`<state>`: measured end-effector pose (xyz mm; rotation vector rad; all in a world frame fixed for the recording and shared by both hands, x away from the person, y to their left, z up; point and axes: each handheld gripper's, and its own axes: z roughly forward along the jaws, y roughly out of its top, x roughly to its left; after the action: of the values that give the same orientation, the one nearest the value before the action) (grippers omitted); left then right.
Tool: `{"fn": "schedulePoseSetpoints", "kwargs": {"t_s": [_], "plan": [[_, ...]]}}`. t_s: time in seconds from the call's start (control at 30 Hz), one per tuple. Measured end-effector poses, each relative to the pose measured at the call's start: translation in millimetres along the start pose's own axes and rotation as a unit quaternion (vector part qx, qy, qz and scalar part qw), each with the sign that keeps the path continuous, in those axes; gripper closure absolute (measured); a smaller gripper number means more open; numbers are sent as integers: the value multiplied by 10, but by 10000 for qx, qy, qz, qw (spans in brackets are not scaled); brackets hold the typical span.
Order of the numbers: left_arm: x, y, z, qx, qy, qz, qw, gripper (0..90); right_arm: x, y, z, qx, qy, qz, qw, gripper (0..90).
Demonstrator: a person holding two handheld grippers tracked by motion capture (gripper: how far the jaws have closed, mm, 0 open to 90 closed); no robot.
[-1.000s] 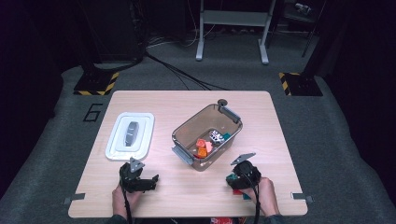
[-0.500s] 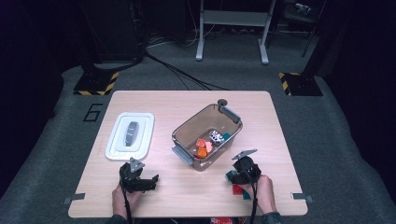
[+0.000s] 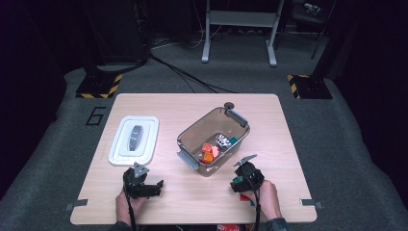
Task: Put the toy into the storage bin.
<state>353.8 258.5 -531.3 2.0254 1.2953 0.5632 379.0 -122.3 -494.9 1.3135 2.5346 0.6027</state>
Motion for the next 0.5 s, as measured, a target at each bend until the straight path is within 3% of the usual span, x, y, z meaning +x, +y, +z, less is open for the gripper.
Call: {"fn": "schedulePoseSetpoints", "kwargs": {"t_s": [0.5], "plan": [[0, 0, 1, 5, -14, -10, 10000, 35, -26, 5, 20, -12, -78, 91, 9999, 461]]}}
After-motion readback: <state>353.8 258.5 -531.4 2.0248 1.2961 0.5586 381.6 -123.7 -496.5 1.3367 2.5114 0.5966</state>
